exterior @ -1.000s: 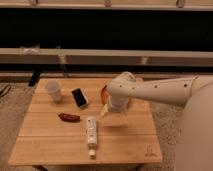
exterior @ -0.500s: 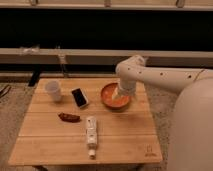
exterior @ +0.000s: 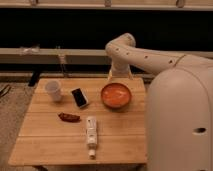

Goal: Move the arm in a circular motion

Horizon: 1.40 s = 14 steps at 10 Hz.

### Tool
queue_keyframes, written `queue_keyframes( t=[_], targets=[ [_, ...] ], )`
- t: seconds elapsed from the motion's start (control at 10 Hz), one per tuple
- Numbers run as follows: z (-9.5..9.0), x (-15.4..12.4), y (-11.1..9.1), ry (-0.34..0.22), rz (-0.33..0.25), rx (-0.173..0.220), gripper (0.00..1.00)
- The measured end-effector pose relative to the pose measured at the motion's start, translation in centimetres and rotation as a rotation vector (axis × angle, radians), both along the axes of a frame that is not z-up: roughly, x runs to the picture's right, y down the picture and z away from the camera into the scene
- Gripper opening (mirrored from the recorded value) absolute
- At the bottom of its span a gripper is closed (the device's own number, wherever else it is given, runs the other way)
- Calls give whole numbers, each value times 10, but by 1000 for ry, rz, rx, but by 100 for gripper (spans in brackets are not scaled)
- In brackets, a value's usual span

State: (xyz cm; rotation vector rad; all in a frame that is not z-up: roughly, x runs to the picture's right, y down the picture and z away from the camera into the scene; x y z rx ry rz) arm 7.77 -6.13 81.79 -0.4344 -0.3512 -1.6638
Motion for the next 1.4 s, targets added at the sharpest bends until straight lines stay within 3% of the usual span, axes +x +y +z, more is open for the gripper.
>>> queue_keyframes(
  t=[0.4, 0.9, 1.2, 1.4],
  targets=[
    [17, -87, -59, -63, -130, 49, 80],
    [33, -193, -113, -169, -294, 86, 80],
    [36, -252, -123, -262, -401, 87, 80],
    [27, -276, -109, -323, -449, 81, 80]
  ],
)
